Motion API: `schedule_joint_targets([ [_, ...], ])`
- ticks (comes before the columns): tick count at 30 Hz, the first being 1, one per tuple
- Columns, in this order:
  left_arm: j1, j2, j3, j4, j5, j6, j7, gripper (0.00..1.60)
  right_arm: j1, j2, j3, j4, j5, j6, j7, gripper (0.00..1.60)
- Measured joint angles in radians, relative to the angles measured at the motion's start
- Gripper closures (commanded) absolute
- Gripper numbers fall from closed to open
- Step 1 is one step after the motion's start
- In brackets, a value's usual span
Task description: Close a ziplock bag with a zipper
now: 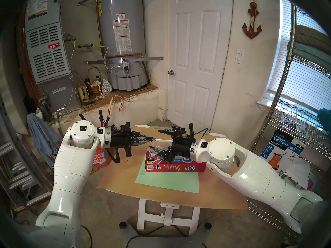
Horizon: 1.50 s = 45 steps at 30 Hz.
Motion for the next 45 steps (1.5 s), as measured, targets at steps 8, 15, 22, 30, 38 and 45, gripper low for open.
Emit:
schedule_joint_targets([
  [8, -0.005, 0.0, -0.006, 0.006, 0.0, -0.005, -0.008, 1.6, -0.001, -0.015, 0.004, 0.007, -0.01, 0.0, -0.021, 0.0],
  [15, -0.007, -0.001, -0.011, 0.009, 0.0, -0.006, -0.007, 1.6, -0.025, -0.025, 0.008, 0.006, -0.031, -0.026, -0.062, 0.0],
  [22, -0.014, -0.001, -0.012, 0.02, 0.001, -0.01, -0.004, 1.6, -0.033, -0.03, 0.01, 0.006, -0.04, -0.035, -0.072, 0.0],
  [30, -0.029, -0.001, -0.011, 0.039, 0.0, -0.017, -0.009, 1.6, -0.033, -0.033, 0.013, 0.006, -0.042, -0.039, -0.075, 0.0],
  [38, -0.054, -0.002, 0.002, 0.077, 0.001, -0.024, -0.028, 1.6, -0.033, -0.035, 0.014, 0.006, -0.036, -0.041, -0.076, 0.0],
  [45, -0.074, -0.009, 0.018, 0.11, 0.003, -0.032, -0.035, 1.6, -0.013, -0.048, -0.025, 0.022, -0.054, -0.04, -0.03, 0.0],
])
